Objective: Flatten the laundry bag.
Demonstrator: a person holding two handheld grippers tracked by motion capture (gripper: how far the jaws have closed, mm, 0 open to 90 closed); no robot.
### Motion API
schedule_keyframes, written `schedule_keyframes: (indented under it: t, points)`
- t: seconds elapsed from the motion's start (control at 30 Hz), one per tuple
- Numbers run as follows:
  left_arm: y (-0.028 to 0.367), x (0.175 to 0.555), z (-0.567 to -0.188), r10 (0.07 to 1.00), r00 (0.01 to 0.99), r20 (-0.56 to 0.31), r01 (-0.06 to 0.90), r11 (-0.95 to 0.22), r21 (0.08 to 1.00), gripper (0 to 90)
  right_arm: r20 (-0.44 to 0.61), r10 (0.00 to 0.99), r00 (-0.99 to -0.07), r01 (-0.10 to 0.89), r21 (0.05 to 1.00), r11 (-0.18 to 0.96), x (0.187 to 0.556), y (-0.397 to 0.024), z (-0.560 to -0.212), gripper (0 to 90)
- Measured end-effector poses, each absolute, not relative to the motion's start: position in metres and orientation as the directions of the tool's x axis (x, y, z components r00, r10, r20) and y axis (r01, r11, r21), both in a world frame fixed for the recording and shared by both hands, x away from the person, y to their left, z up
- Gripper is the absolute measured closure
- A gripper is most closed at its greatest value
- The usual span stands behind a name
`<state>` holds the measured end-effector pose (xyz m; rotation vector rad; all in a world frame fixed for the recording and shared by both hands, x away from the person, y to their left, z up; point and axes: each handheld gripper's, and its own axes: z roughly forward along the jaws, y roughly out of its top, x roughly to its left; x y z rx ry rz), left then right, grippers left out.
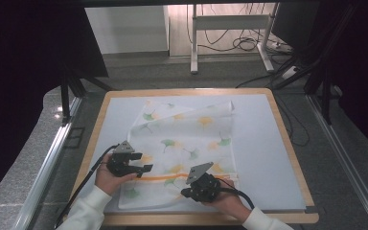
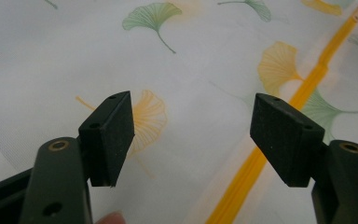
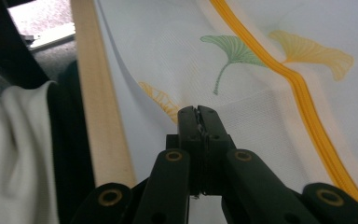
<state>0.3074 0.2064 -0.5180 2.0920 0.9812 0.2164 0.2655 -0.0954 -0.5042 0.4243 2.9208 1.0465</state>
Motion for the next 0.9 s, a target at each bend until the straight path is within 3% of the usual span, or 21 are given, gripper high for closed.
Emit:
schedule_keyframes:
  t: [0.67, 0.77, 0.9]
  points:
    - [0.217, 0.313, -0.518, 0.742, 0.649, -0.168, 0.583, -0.342, 0.737, 30.3, 0.144, 0.193, -0.971, 0.241, 0.6, 0.763, 0.235, -0.107, -0.514, 87.2]
    - [0.219, 0.313, -0.517, 0.747, 0.644, -0.166, 0.582, -0.337, 0.74, 30.1, 0.138, 0.184, -0.973, 0.23, 0.62, 0.75, 0.234, -0.108, -0.511, 70.1]
    - [0.222, 0.316, -0.517, 0.756, 0.633, -0.165, 0.583, -0.325, 0.745, 29.8, 0.102, 0.237, -0.966, 0.242, 0.68, 0.692, 0.245, -0.121, -0.491, 55.4]
